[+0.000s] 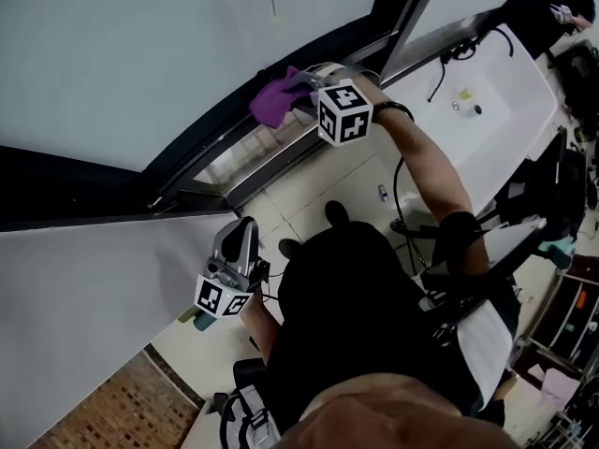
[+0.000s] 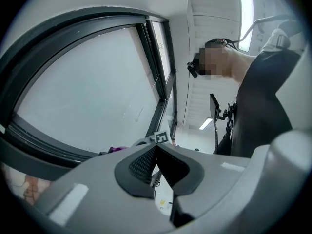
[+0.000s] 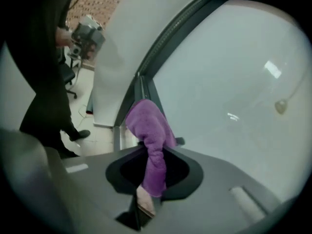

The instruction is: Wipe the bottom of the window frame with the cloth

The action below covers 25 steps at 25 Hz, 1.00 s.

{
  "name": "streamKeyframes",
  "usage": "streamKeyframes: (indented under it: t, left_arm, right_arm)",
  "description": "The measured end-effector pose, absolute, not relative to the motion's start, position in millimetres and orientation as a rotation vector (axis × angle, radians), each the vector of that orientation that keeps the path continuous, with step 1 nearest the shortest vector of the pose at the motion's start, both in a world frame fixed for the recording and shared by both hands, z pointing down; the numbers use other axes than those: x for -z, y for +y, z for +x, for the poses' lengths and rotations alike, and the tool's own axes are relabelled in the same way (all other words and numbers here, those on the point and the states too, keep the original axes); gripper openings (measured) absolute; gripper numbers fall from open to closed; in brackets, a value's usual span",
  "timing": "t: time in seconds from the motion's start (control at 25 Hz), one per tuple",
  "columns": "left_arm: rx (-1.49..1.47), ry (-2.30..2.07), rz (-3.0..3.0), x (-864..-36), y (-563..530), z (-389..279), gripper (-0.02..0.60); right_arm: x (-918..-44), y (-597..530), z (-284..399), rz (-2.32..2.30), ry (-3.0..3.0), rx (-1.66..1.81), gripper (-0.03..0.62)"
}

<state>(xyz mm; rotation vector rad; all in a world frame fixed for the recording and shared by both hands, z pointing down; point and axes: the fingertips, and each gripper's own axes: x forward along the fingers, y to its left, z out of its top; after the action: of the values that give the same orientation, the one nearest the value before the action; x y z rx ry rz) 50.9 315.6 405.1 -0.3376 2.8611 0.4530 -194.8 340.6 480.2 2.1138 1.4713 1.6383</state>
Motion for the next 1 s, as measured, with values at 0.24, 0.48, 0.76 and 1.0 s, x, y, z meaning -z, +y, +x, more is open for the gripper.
streamKeyframes:
  t: [0.24, 0.48, 0.76, 1.0]
  left_arm:
    - [-0.5, 2.87, -0.383, -408.1, 311.5, 33.9, 0.002]
    - [-0.496, 2.892, -0.454, -405.6, 298.9, 16.2, 0.002]
    - [-0.494, 2.947, -0.448, -410.1, 282.5, 24.4, 0.002]
    - [-0.503, 2.964, -0.373, -414.0, 294.5, 37.0, 0.002]
  right_arm:
    - [-588.2, 268.5, -149.5, 3.114, 2.173, 0.296, 0.063]
    - [-579.3, 319.7, -173.5, 2.438, 2.24, 1.688, 0.063]
    - [-508.5, 397.7, -220.4, 1.97, 2.536, 0.694, 0.063]
    - [-513.5, 396.0, -214.6, 1.93, 2.449, 0.413, 0.063]
